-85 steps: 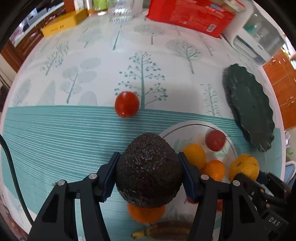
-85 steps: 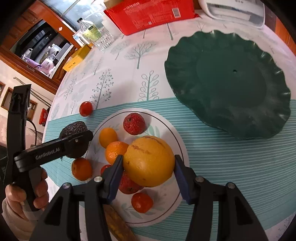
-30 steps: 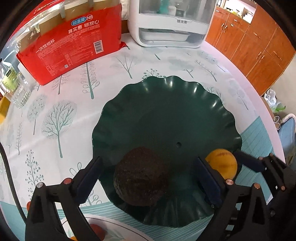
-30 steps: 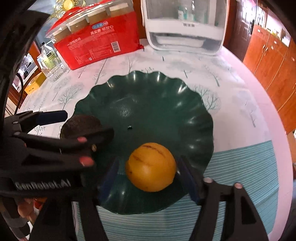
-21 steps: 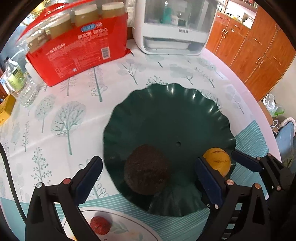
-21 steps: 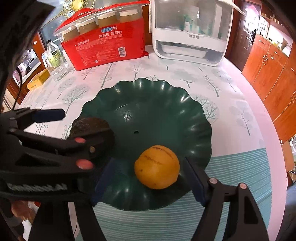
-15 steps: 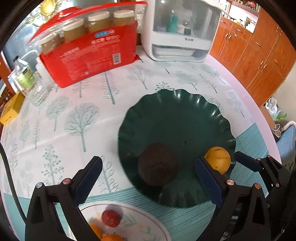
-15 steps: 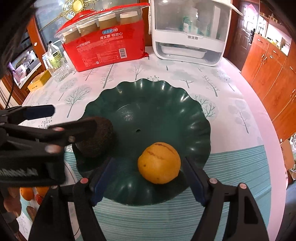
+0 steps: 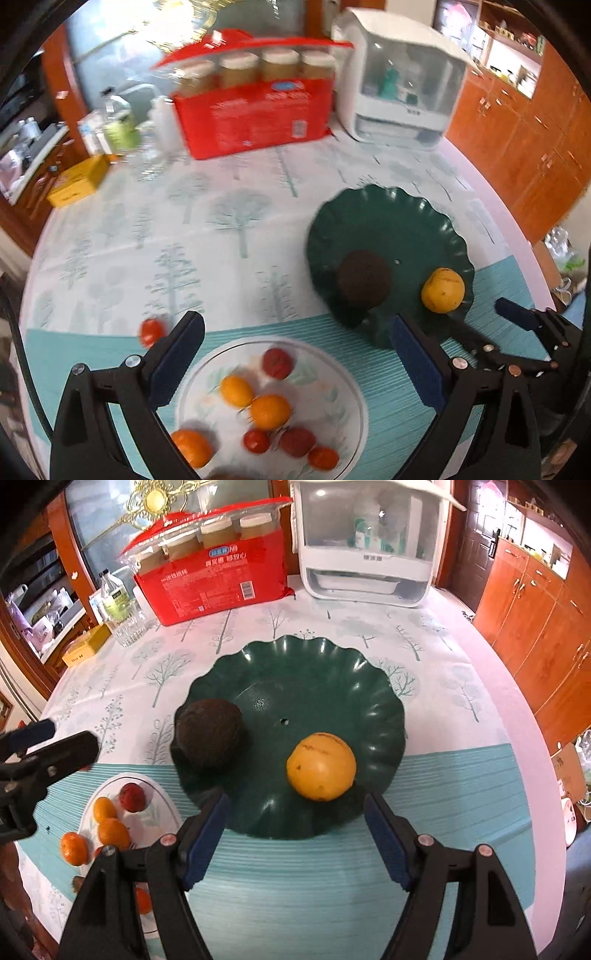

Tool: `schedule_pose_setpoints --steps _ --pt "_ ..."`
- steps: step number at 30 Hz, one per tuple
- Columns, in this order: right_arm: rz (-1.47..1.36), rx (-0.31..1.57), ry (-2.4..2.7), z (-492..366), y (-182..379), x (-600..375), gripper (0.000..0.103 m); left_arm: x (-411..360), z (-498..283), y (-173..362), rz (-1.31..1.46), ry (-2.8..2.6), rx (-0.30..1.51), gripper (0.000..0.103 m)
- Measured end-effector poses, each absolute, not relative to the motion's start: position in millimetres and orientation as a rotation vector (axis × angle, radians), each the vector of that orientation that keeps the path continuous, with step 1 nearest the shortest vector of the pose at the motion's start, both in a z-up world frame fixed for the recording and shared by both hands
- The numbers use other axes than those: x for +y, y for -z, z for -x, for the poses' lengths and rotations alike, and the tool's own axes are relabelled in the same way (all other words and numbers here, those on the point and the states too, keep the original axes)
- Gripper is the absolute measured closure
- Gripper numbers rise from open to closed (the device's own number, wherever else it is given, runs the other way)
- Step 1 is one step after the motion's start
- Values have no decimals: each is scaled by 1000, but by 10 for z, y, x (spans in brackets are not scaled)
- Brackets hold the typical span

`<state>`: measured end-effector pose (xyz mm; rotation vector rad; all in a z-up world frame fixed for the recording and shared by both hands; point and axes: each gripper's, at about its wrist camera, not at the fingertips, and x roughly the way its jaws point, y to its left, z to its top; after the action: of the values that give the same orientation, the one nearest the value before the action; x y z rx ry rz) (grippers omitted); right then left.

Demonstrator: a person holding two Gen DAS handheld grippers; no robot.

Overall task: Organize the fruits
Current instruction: 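Carry avocado and grapefruit onto the green plate and open both tools, then grasp the brown banana with the right tool while the left tool grasps the orange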

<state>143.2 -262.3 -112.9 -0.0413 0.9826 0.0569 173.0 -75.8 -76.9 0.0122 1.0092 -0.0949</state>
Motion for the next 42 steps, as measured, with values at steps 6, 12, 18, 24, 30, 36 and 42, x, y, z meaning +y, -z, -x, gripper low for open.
schedule_pose_setpoints --steps 6,12,18,24,30,36,42 --pt "55 871 -74 -1157 802 -2521 27 -459 -1366 435 -6 52 941 3" --pt "48 796 -168 -899 562 -2296 27 -120 -964 143 69 11 841 3" --pt "61 762 -261 -656 513 -2038 27 61 -656 113 86 -7 876 3" --pt "129 849 -378 -502 692 -1793 27 129 -391 303 44 -68 943 3" --pt "246 892 -462 -257 945 -1519 27 254 -271 687 67 -80 1036 3" --pt "291 956 -557 -100 1271 -1281 27 415 -146 1014 80 -53 1108 3" --pt "348 1017 -601 -79 1595 -1036 28 536 -156 1298 57 -13 1159 3"
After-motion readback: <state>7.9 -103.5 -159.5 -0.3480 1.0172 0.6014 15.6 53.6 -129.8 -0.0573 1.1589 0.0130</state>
